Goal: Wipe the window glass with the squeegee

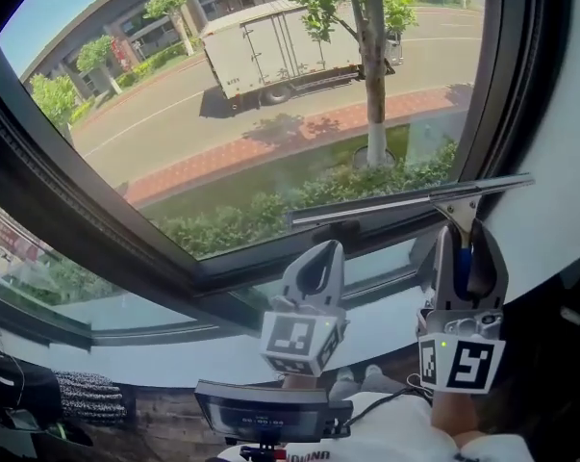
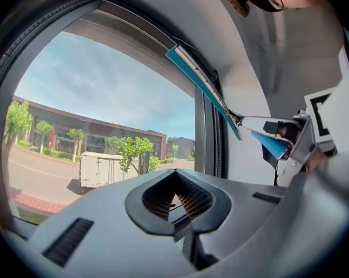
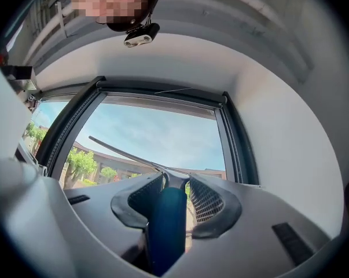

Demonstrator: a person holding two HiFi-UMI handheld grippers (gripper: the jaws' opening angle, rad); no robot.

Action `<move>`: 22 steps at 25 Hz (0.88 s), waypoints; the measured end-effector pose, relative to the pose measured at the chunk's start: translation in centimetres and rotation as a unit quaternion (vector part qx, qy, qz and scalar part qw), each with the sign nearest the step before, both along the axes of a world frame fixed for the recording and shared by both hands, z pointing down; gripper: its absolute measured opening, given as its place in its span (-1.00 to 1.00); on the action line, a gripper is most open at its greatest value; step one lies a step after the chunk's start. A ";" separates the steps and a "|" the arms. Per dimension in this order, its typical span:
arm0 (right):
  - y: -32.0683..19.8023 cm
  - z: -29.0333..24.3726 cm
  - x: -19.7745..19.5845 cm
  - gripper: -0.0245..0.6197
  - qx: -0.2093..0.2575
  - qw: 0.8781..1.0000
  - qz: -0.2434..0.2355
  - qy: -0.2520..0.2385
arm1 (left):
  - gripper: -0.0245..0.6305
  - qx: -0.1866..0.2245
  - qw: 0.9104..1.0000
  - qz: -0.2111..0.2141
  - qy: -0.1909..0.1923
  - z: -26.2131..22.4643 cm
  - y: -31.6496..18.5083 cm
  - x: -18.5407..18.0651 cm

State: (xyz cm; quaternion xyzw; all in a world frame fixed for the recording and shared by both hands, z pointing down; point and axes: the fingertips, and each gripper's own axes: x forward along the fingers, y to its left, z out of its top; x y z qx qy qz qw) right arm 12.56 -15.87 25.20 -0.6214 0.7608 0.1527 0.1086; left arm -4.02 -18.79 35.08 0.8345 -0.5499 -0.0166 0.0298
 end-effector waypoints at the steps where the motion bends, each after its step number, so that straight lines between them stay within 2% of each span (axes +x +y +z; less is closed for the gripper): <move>1: -0.2 -0.1 0.0 -0.46 -0.003 1.000 0.002 0.001 | -0.93 -0.002 1.000 0.002 0.002 -0.1 -0.2 0.0; 10: -1.6 -2.3 -1.8 -0.46 0.026 0.999 -0.019 0.014 | -0.93 0.027 0.999 -0.028 -0.004 -2.5 -0.8 -2.3; 15: -3.0 -2.9 -4.0 -0.46 0.034 0.998 -0.049 0.024 | -0.93 0.026 0.998 -0.064 -0.004 -2.4 -1.1 -4.7; 22: -5.2 -5.8 -4.5 -0.46 0.065 0.995 -0.066 0.026 | -0.93 0.036 0.996 -0.086 -0.006 -3.2 -2.0 -6.0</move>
